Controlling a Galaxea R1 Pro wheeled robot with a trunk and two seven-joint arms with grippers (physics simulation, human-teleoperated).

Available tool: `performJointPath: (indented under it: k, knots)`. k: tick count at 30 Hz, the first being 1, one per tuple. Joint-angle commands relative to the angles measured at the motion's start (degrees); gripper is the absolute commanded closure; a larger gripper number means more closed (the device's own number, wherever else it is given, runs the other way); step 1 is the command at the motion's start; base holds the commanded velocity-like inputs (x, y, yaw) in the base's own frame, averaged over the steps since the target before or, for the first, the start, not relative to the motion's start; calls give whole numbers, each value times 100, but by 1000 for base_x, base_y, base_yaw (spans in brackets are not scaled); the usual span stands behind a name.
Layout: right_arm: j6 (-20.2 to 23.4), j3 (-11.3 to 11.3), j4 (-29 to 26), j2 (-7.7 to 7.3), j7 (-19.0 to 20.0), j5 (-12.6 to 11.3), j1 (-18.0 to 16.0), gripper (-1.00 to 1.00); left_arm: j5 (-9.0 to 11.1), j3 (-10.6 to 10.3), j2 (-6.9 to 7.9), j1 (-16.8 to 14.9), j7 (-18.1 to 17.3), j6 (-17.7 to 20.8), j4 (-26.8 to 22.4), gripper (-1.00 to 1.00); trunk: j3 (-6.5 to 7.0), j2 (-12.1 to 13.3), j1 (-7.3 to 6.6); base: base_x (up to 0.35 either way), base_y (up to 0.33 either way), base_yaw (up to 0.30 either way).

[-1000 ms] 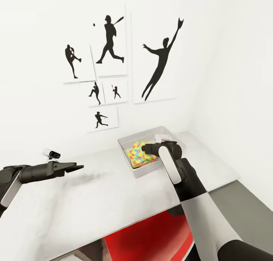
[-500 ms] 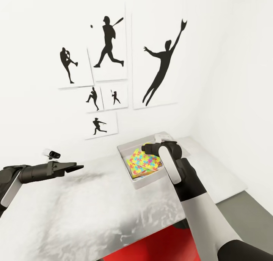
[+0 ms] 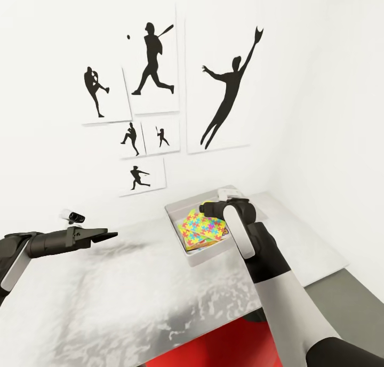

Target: Put all the toys in the child's room - the three board games (two on the bed and one on the table), the two jigsaw puzzles on the table, and the tennis ball on the table - inside the toy box on the table in the child's room.

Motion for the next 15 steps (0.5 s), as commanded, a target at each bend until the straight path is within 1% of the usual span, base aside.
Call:
performJointPath:
  k: [1,4,8,11,15]
  knots:
    - [3,1,1,-2,-70,-77,-6,100,6,-3,3,-4,-16,62,-1,-100,-12,-12,4,0,0,0]
    - [2,-64,29,-4,-72,-82,-6,100,8,-3,3,-5,-15,60,-1,-100,-12,-12,4,0,0,0]
    - [40,-235,142,1,-83,-88,-120,100,7,-3,2,-6,-19,59,-1,-100,-12,-12,4,0,0,0]
    - [51,-295,344,-5,-92,-91,-351,100,8,-3,2,-6,-21,61,-1,-100,-12,-12,4,0,0,0]
    - [2,-378,843,-44,-94,-92,-651,100,9,-3,3,-4,-21,59,-1,-100,-12,-12,4,0,0,0]
